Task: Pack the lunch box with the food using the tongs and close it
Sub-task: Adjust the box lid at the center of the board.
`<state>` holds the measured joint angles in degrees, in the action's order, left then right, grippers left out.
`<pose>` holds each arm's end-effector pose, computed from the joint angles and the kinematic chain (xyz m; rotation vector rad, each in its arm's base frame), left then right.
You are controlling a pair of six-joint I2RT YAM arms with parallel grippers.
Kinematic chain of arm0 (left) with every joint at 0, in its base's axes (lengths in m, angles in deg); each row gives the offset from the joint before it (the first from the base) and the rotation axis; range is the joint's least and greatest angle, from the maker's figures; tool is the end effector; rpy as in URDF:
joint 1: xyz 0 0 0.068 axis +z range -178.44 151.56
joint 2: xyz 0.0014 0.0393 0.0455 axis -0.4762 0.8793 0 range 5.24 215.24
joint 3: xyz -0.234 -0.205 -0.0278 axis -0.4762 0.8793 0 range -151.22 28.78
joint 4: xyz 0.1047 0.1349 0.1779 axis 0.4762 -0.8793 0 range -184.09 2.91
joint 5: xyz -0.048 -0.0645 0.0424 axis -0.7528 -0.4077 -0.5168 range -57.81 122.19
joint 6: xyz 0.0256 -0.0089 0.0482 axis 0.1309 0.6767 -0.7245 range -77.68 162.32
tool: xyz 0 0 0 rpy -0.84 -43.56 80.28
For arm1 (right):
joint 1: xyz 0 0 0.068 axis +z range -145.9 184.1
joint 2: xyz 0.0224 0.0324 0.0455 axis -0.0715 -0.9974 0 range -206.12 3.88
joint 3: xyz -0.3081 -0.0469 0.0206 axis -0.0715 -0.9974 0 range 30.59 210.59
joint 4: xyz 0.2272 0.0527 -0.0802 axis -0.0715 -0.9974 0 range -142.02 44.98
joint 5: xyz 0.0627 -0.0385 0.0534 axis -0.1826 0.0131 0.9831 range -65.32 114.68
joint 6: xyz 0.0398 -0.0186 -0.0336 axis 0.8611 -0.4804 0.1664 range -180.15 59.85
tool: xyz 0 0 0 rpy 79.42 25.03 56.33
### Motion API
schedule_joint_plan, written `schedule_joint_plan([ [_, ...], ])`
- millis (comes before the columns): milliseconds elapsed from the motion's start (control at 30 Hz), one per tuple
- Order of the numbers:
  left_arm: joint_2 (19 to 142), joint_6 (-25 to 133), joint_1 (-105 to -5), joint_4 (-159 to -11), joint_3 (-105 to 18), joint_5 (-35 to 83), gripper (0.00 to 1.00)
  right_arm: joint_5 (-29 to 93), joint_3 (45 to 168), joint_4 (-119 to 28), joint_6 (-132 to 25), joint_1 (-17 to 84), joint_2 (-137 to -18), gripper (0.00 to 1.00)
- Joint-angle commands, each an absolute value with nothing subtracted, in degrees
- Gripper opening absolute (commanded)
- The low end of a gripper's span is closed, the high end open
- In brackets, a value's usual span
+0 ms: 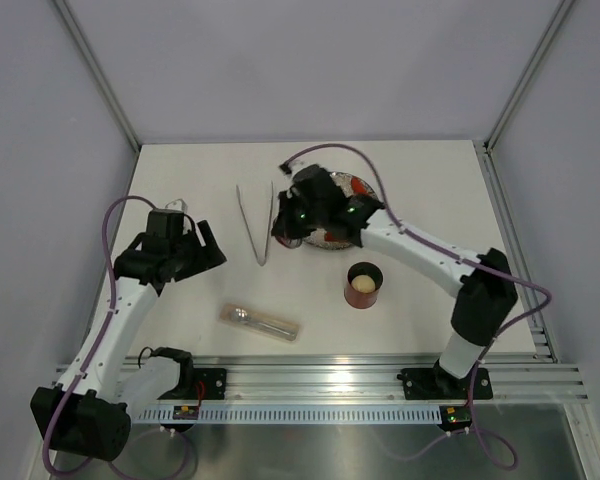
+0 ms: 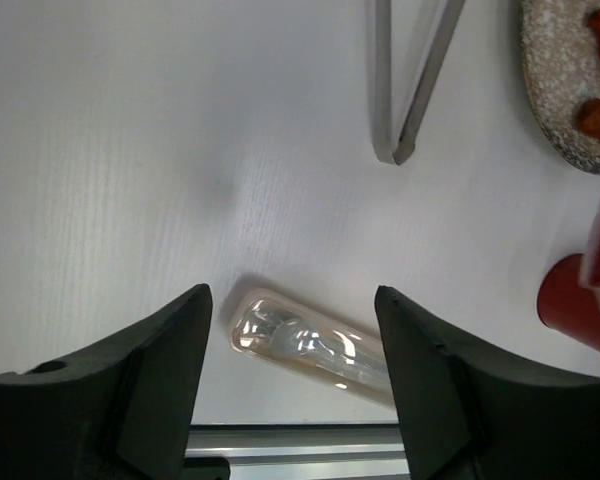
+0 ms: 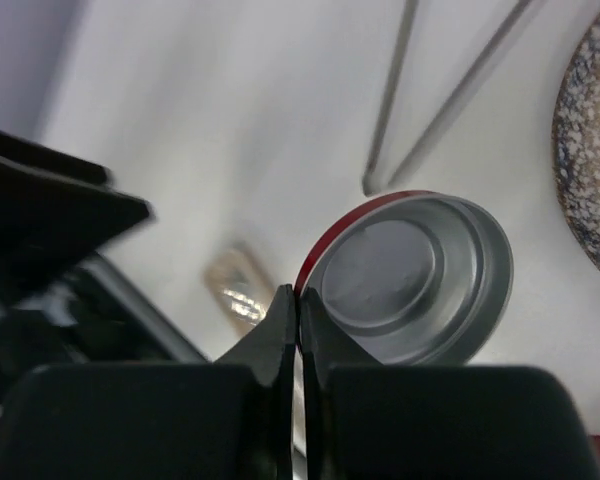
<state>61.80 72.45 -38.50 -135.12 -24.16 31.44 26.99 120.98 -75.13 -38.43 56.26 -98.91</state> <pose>0.1513 -0.0274 0.3256 -0.4299 2.4619 -0.3142 0.2481 0.3218 0.3446 -0.6551 2.3261 0.6777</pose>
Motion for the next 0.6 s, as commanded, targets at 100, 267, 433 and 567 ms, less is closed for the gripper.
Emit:
schedule_joint_plan([
  [100, 52.8, 71.1, -40.7, -118.3, -17.0, 17.2, 0.86, 50.4, 106.6, -46.2, -7.0, 43.7, -88.9, 0.0],
  [267, 52.3, 69.3, -47.4, -114.6, -15.6, 16.3, 0.93, 56.1, 99.8, -29.5, 14.2, 40.5, -89.3, 0.0],
  [433, 54.5, 70.3, -55.4, -111.3, -16.2, 20.7, 0.95, 56.1, 96.2, -20.6, 26.0, 40.3, -90.9, 0.0],
  [567, 56.6, 71.2, -57.2, -108.8, -16.5, 21.3, 0.94, 54.6, 95.6, -23.3, 27.2, 40.3, -90.2, 0.0],
])
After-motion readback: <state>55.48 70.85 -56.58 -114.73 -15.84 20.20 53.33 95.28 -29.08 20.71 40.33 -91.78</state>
